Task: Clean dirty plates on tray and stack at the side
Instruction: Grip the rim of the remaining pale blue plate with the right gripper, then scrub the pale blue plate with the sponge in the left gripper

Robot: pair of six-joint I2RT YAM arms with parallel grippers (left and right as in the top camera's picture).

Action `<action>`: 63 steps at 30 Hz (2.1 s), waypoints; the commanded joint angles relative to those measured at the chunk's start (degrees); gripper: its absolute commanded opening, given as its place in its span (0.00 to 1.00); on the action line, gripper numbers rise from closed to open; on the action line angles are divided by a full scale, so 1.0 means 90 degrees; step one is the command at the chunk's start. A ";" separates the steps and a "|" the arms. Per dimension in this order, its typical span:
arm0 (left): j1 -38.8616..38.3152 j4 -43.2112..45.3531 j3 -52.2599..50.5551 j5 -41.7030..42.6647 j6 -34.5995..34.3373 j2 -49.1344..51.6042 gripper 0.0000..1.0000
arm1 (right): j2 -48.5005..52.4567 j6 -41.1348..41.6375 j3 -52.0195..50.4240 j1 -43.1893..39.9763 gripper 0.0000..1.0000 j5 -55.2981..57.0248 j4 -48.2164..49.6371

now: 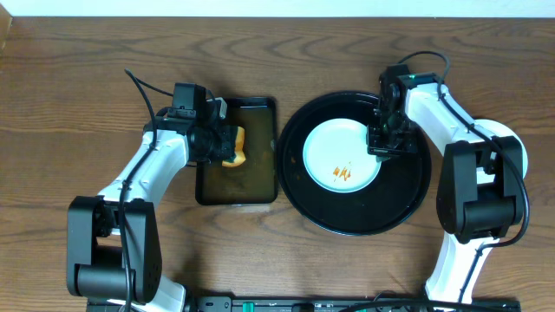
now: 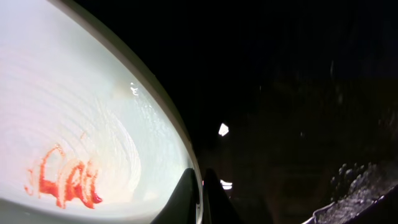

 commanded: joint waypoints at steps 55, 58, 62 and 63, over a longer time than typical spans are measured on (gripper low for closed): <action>-0.0712 0.0153 0.0085 0.0478 0.1226 -0.0430 0.07 | -0.2310 0.0576 -0.3050 0.0100 0.01 -0.0296 0.2909; -0.0714 0.0301 0.0085 -0.0141 0.0857 -0.0430 0.07 | -0.2310 0.0576 -0.3050 0.0100 0.01 -0.0299 0.2912; -0.0714 0.0255 0.0085 -0.1027 -0.0114 -0.0442 0.07 | -0.2310 0.0566 -0.3050 0.0100 0.01 -0.0345 0.2936; -0.0714 0.0277 0.0085 -0.0478 0.0160 -0.0444 0.07 | -0.2310 0.0551 -0.3050 0.0100 0.01 -0.0345 0.2946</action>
